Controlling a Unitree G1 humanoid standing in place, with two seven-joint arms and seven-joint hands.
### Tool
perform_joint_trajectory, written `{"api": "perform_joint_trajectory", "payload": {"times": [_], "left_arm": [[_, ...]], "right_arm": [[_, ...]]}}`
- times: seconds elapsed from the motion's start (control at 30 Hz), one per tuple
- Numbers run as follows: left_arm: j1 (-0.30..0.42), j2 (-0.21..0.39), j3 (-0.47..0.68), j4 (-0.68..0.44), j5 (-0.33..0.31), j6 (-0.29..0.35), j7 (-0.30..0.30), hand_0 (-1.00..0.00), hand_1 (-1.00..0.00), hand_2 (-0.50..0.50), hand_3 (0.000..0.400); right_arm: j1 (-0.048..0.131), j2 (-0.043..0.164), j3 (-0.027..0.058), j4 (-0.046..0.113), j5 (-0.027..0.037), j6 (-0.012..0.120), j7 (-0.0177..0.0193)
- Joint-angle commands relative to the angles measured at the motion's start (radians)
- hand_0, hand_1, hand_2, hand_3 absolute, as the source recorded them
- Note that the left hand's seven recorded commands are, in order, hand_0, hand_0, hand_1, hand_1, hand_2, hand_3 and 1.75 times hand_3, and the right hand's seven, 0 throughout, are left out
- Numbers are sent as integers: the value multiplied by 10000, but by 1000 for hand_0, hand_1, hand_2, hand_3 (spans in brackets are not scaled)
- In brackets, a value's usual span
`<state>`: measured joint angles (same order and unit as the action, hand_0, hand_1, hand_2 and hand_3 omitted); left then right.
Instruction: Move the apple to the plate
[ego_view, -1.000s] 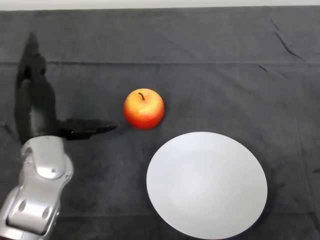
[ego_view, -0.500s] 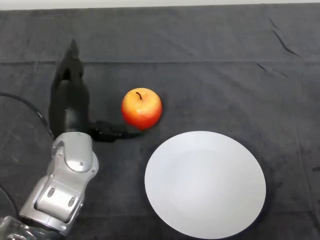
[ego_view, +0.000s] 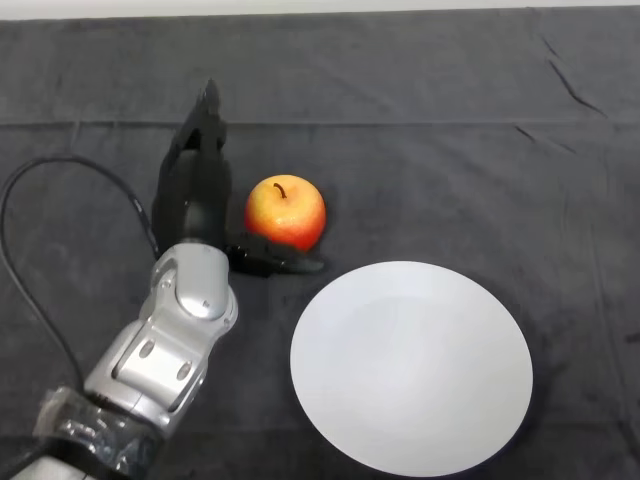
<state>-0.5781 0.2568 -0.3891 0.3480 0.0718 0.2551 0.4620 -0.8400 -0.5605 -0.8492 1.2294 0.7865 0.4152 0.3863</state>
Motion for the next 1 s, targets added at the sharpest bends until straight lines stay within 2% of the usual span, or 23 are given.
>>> {"api": "perform_joint_trajectory", "payload": {"times": [0.03, 0.37, 0.4, 0.43, 0.47, 0.5, 0.53, 0.57, 1.0], "left_arm": [[-329, -21, -422, 367, -114, -30, -119, 0, 0, 0, 0], [-693, -34, -714, 892, -359, -229, -252, 0, 0, 0, 0], [-713, -30, -731, 949, -378, -261, -259, -169, 0, -84, 67], [-732, -28, -746, 1005, -395, -288, -264, -259, 0, -129, 104], [-750, -28, -759, 1056, -410, -306, -265, -1000, -208, -396, 400], [-773, -28, -771, 1105, -426, -313, -266, -1000, -302, -349, 400], [-793, -27, -781, 1136, -438, -306, -266, -1000, -949, -25, 400], [-814, -26, -791, 1161, -451, -285, -263, -1000, -1000, 0, 400], [-942, 51, -904, 997, -430, 239, -113, -1000, -1000, 0, 400]], "right_arm": [[179, -43, -99, -300, 293, 24, -57], [172, -53, -101, -279, 296, 25, -51], [171, -54, -101, -277, 296, 25, -51], [170, -54, -102, -276, 296, 25, -50], [170, -55, -102, -274, 296, 25, -49], [169, -56, -102, -272, 297, 25, -49], [169, -57, -102, -271, 297, 24, -48], [168, -57, -102, -269, 297, 24, -48], [161, -65, -104, -251, 298, 23, -41]]}}
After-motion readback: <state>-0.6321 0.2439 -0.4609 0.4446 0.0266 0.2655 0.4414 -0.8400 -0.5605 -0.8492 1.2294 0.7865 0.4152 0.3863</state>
